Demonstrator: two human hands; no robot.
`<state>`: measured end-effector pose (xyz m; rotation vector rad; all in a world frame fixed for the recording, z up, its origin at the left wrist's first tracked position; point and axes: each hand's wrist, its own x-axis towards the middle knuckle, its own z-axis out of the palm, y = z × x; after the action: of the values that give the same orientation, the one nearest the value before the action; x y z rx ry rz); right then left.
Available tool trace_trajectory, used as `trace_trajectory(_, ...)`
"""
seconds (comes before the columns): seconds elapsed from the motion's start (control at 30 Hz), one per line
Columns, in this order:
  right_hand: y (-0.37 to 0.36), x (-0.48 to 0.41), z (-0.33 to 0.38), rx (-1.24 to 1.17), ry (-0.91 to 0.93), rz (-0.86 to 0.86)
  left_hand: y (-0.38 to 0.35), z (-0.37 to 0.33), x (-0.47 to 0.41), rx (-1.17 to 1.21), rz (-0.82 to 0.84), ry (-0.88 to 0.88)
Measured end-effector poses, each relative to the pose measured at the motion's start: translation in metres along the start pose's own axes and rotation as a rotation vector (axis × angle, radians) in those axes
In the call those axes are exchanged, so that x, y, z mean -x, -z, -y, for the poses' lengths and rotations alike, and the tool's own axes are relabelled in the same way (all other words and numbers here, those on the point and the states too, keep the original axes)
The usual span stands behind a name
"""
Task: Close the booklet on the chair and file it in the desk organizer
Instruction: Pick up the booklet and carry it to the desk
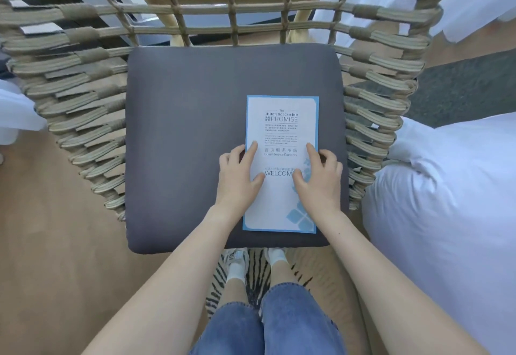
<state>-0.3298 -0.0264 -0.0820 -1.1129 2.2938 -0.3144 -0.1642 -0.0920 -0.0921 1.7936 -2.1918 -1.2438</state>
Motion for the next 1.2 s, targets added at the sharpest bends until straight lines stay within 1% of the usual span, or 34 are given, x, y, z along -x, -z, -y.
trace_trajectory(0.07, -0.003, 0.002, 0.003, -0.076, -0.022, 0.027, -0.005, -0.004, 0.001, 0.140, 0.005, 0.022)
trace_trajectory(0.2, 0.001, 0.003, -0.001, -0.240, -0.079, 0.027, -0.001, -0.004, 0.001, 0.410, 0.014, 0.123)
trace_trajectory(0.37, 0.016, 0.002, -0.010, -0.510, -0.175, 0.119, 0.016, 0.002, 0.004, 0.760, 0.186, 0.200)
trace_trajectory(0.47, 0.029, 0.010, -0.010, -0.641, -0.175, 0.165, 0.031, 0.000, 0.013, 0.876, 0.229, 0.227)
trace_trajectory(0.6, 0.070, 0.033, 0.013, -0.689, -0.143, 0.199, 0.070, -0.025, 0.042, 0.914, 0.224, 0.225)
trace_trajectory(0.7, 0.120, 0.066, 0.044, -0.754, -0.141, 0.196, 0.113, -0.059, 0.077, 0.939, 0.203, 0.200)
trace_trajectory(0.83, 0.194, 0.112, 0.088, -0.831, -0.094, 0.169, 0.179, -0.108, 0.125, 0.951, 0.169, 0.157)
trace_trajectory(1.03, 0.302, 0.156, 0.156, -0.953, 0.042, 0.133, 0.277, -0.187, 0.177, 0.982, 0.091, 0.003)
trace_trajectory(1.2, 0.381, 0.173, 0.214, -1.045, 0.215, 0.100, 0.355, -0.242, 0.198, 1.019, -0.016, -0.164)
